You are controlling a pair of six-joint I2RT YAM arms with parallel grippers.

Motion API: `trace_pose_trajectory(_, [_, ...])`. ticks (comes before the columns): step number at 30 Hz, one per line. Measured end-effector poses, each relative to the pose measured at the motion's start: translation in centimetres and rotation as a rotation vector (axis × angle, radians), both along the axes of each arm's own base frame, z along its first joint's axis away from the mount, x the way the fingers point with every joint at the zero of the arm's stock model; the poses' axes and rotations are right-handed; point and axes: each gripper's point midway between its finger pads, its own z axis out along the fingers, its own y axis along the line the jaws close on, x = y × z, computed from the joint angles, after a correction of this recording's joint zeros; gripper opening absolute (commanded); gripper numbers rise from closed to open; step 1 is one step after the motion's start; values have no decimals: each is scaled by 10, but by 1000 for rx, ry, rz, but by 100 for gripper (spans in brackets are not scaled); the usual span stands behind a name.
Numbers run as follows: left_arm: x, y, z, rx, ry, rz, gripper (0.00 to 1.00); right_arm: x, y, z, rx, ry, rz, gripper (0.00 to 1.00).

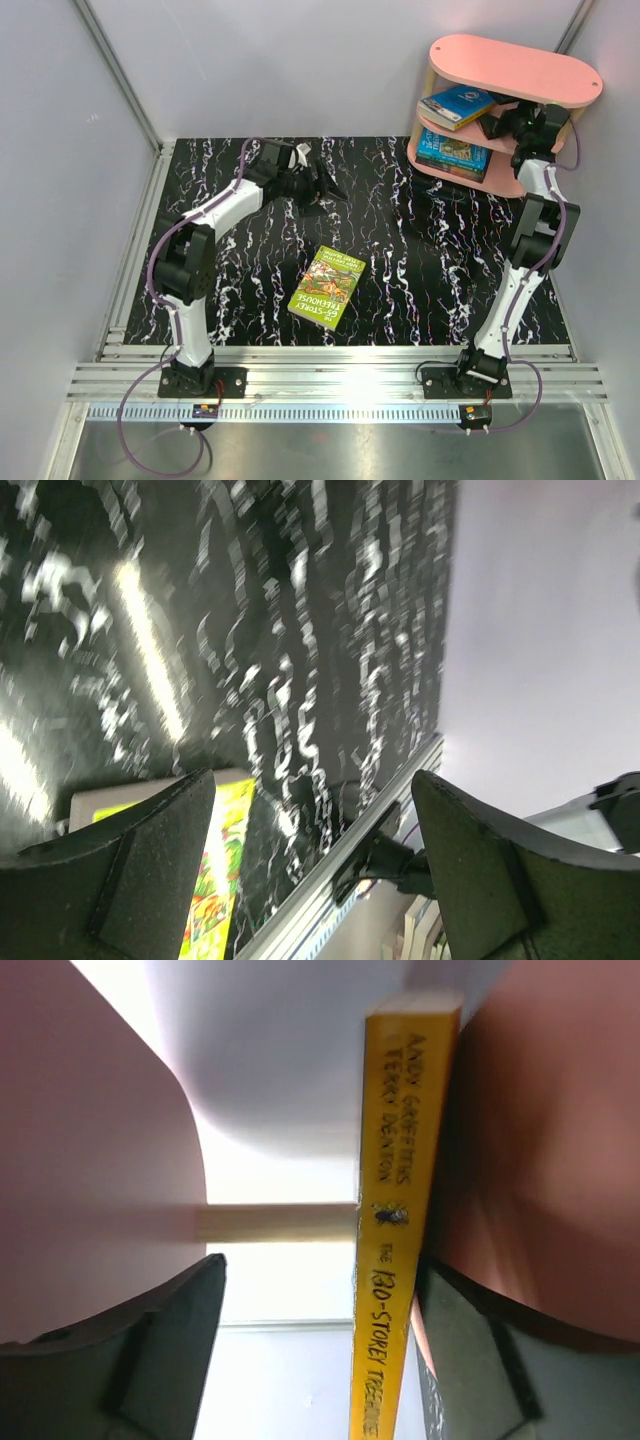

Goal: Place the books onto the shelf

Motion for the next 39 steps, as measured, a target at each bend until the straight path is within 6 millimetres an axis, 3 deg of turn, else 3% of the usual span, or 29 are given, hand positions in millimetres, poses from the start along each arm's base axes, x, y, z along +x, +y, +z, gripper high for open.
trace_pose_trajectory(4, [-11, 5, -18, 40, 56, 2, 82, 9, 1, 4, -6, -9, 6, 94])
trace_pose_trajectory(9, [-13, 9, -16, 63, 44, 1, 82, 8, 3, 4, 5, -24, 10, 99])
trace_pose_trajectory(19, [-17, 13, -13, 85, 43, 0, 81, -42, 29, 1, 31, -23, 132, 100])
trace_pose_trajectory(24, [-15, 12, -8, 82, 34, -1, 80, -61, 29, 4, 53, -70, 179, 100])
trace_pose_trajectory(26, [-13, 11, -4, 78, 25, -1, 80, -66, 26, 5, 56, -73, 188, 88])
trace_pose_trajectory(28, [-11, 10, -1, 76, 16, -3, 80, -68, 23, 1, 54, -59, 192, 61])
trace_pose_trajectory(34, [-11, 10, 0, 78, 9, -7, 80, -70, 22, -29, 63, 50, 193, 23])
trace_pose_trajectory(35, [-12, 10, 0, 79, 9, -9, 80, -70, 22, -31, 51, 51, 193, 8])
trace_pose_trajectory(36, [-12, 10, -1, 80, 8, -11, 80, -70, 22, -32, 43, 54, 192, 0])
trace_pose_trajectory(39, [-13, 10, -2, 85, 10, -15, 80, -73, 22, -35, 23, 72, 182, 0])
